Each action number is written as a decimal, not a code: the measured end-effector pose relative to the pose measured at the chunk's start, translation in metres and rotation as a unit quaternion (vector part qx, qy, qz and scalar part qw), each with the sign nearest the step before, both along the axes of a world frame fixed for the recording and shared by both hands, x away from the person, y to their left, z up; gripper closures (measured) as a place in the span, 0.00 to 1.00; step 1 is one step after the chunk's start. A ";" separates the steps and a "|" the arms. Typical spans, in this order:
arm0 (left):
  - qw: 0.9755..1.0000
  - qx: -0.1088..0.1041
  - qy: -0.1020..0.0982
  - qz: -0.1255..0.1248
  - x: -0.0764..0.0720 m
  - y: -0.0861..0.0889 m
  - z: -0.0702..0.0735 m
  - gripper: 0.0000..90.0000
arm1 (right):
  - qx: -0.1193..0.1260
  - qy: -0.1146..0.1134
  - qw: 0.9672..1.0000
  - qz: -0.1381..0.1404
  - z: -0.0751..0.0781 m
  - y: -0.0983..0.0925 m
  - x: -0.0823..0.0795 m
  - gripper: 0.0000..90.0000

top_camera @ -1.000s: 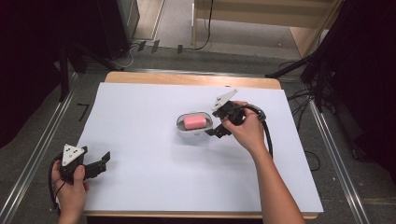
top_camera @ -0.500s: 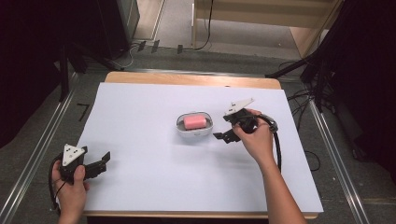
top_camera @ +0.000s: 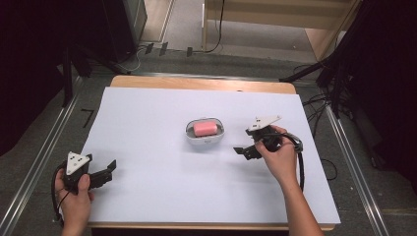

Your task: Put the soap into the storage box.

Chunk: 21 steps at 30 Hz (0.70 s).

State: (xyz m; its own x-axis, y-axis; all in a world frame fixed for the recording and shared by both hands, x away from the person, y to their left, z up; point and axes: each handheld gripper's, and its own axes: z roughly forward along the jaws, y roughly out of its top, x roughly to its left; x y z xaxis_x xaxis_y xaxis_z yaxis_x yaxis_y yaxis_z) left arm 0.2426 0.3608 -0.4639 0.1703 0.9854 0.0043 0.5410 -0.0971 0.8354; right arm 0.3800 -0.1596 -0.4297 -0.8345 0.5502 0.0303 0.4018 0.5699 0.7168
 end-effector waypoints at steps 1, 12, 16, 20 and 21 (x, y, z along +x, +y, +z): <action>1.000 0.000 0.000 0.000 0.000 0.000 0.000 0.15 | 0.003 -0.001 1.000 -0.005 -0.001 -0.003 -0.003 0.19; 1.000 0.006 0.003 0.000 0.000 -0.001 0.000 0.15 | 0.020 -0.003 0.999 -0.027 -0.009 -0.026 -0.021 0.18; 1.000 0.009 0.002 0.004 0.000 -0.001 0.000 0.15 | 0.029 -0.012 0.999 -0.040 -0.013 -0.036 -0.029 0.17; 1.000 0.007 0.001 0.003 0.000 -0.001 0.000 0.15 | 0.045 -0.012 0.997 -0.055 -0.020 -0.046 -0.037 0.16; 1.000 0.008 -0.001 0.005 0.000 -0.001 0.000 0.15 | 0.050 -0.010 0.997 -0.055 -0.023 -0.050 -0.041 0.16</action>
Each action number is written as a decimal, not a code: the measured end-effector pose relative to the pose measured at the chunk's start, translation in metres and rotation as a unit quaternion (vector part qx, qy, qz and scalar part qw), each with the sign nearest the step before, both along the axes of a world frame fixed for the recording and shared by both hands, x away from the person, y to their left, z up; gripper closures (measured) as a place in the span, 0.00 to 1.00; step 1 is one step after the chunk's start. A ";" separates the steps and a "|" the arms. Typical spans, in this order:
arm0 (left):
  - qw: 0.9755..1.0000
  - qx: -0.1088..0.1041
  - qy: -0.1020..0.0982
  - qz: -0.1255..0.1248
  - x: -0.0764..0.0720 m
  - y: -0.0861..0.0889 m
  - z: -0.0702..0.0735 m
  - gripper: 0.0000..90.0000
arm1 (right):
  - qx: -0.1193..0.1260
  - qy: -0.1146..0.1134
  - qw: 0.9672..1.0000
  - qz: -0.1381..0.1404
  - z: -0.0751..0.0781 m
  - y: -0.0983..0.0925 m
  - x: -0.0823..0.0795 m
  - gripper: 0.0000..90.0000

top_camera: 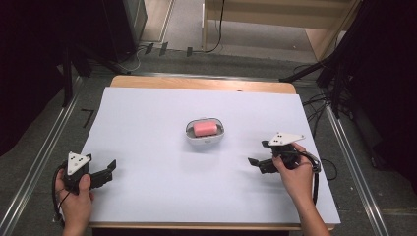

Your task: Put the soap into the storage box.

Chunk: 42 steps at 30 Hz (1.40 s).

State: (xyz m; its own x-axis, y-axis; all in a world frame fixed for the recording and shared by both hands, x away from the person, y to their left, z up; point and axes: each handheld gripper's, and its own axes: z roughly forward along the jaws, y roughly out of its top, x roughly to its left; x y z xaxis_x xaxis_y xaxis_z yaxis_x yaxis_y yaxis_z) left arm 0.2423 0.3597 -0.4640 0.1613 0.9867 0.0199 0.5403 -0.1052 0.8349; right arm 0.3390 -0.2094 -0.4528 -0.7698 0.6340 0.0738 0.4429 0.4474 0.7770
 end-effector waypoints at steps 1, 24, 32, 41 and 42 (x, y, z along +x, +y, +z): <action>1.000 -0.001 -0.002 0.001 0.000 0.000 0.000 0.15 | 0.000 0.001 1.000 0.001 -0.001 -0.001 -0.002 0.16; 1.000 -0.006 -0.006 0.000 -0.001 0.001 0.000 0.15 | 0.043 0.000 0.996 -0.077 -0.032 -0.059 -0.050 0.16; 1.000 -0.009 -0.006 0.000 -0.001 0.002 0.000 0.15 | 0.053 -0.002 0.993 -0.108 -0.034 -0.078 -0.065 0.16; 1.000 -0.011 -0.003 -0.001 -0.001 0.002 0.000 0.15 | 0.063 -0.010 0.987 -0.144 -0.034 -0.103 -0.079 0.16; 1.000 -0.012 -0.003 -0.001 -0.001 0.002 0.000 0.15 | 0.062 -0.010 0.987 -0.150 -0.034 -0.105 -0.081 0.16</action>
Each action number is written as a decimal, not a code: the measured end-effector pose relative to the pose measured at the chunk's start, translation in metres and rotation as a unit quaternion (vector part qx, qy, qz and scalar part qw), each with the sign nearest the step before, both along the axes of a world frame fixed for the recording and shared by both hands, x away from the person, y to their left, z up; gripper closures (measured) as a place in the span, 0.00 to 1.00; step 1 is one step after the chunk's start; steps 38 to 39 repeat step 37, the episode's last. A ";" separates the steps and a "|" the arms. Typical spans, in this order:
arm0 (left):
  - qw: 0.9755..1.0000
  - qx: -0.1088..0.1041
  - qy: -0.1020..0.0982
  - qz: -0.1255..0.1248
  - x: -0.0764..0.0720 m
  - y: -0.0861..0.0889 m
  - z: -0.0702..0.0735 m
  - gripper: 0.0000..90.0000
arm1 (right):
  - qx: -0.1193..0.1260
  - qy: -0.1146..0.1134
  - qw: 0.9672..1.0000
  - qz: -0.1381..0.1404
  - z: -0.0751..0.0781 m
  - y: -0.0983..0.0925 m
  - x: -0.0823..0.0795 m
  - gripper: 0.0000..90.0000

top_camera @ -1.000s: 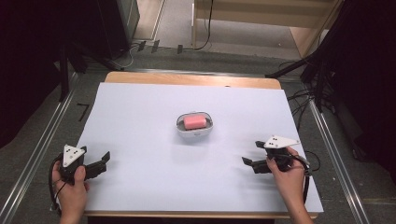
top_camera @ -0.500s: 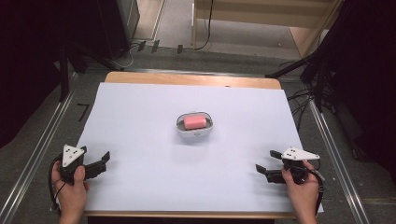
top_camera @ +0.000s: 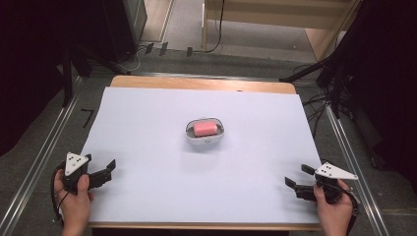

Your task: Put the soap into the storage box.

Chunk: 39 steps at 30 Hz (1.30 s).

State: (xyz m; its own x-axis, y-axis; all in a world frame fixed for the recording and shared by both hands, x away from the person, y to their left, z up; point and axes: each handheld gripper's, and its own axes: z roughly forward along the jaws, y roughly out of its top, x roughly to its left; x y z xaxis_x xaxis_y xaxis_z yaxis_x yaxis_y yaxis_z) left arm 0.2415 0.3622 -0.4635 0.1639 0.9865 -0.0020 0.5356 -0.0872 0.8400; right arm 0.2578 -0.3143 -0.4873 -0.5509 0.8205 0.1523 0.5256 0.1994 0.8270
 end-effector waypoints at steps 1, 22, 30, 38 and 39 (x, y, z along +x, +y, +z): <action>1.000 0.000 0.000 0.000 0.000 0.000 0.000 0.15 | -0.001 -0.002 1.000 -0.002 0.000 -0.002 -0.001 0.16; 1.000 0.001 0.000 -0.008 0.000 -0.001 0.000 0.15 | 0.015 0.003 0.999 -0.041 -0.002 -0.026 -0.015 0.16; 1.000 0.001 0.001 -0.007 0.000 -0.001 0.000 0.15 | 0.009 0.012 1.000 -0.021 -0.003 -0.025 -0.013 0.15; 1.000 0.000 0.009 -0.007 0.002 0.000 0.000 0.15 | 0.023 0.045 0.999 0.001 -0.004 -0.025 -0.012 0.15; 1.000 0.000 0.009 -0.007 0.002 0.000 0.000 0.15 | 0.023 0.045 0.999 0.001 -0.004 -0.025 -0.012 0.15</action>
